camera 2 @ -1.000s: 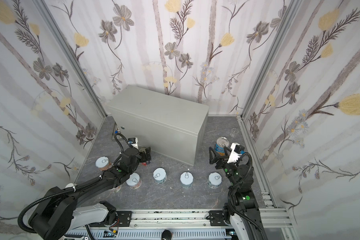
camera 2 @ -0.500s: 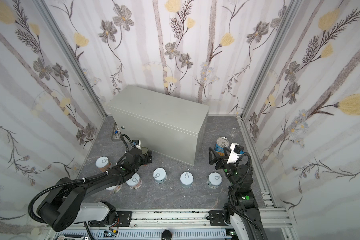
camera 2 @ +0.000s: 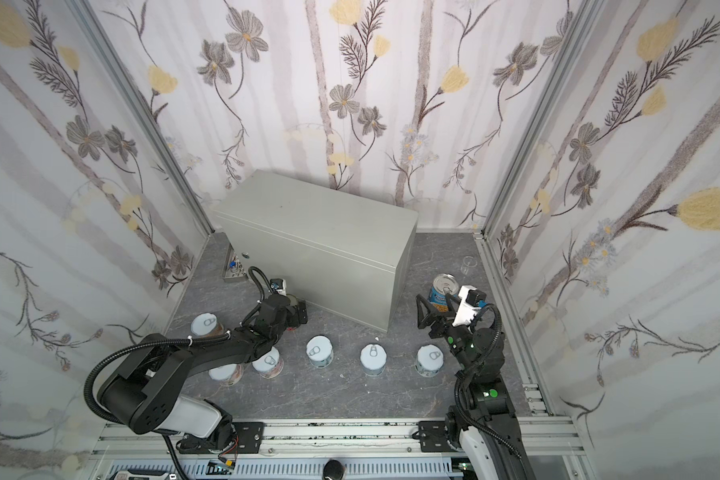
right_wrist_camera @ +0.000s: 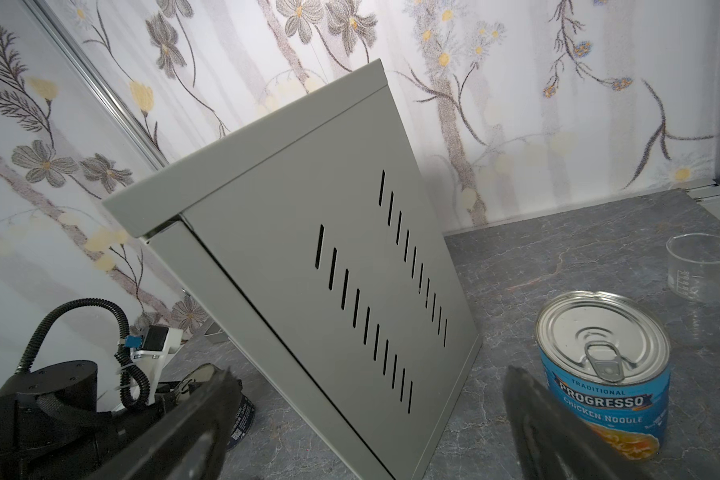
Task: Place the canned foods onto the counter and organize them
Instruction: 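Close left gripper around the red tomato can and lift it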
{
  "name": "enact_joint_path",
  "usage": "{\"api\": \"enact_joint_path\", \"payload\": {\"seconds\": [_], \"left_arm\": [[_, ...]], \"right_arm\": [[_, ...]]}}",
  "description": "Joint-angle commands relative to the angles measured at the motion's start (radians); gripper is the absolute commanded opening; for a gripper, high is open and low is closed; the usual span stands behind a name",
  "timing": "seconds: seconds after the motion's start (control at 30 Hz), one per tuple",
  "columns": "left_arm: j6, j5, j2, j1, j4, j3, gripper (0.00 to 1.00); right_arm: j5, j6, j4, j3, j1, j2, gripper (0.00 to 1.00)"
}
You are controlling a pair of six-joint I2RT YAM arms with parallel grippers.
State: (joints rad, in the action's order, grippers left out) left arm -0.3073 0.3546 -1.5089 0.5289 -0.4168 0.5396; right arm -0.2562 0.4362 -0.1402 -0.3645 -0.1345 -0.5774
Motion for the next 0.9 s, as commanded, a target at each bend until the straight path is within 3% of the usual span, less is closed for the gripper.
{"api": "enact_joint_path", "payload": {"seconds": [0.0, 0.33, 0.87], "left_arm": [[-0.038, 0.015, -0.033, -0.001, -0.05, 0.007, 1.0], [-0.036, 0.052, -0.068, 0.0, -0.1, 0.008, 0.98], [-0.009, 0.019, 0.026, 0.002, -0.087, -0.015, 0.72]], "right_arm": [[-0.008, 0.001, -0.042, 0.003, -0.001, -0.006, 1.0], [-0.025, 0.01, -0.062, 0.016, -0.001, -0.016, 1.0], [-0.034, 0.01, -0.062, 0.017, -0.002, -0.007, 1.0]]}}
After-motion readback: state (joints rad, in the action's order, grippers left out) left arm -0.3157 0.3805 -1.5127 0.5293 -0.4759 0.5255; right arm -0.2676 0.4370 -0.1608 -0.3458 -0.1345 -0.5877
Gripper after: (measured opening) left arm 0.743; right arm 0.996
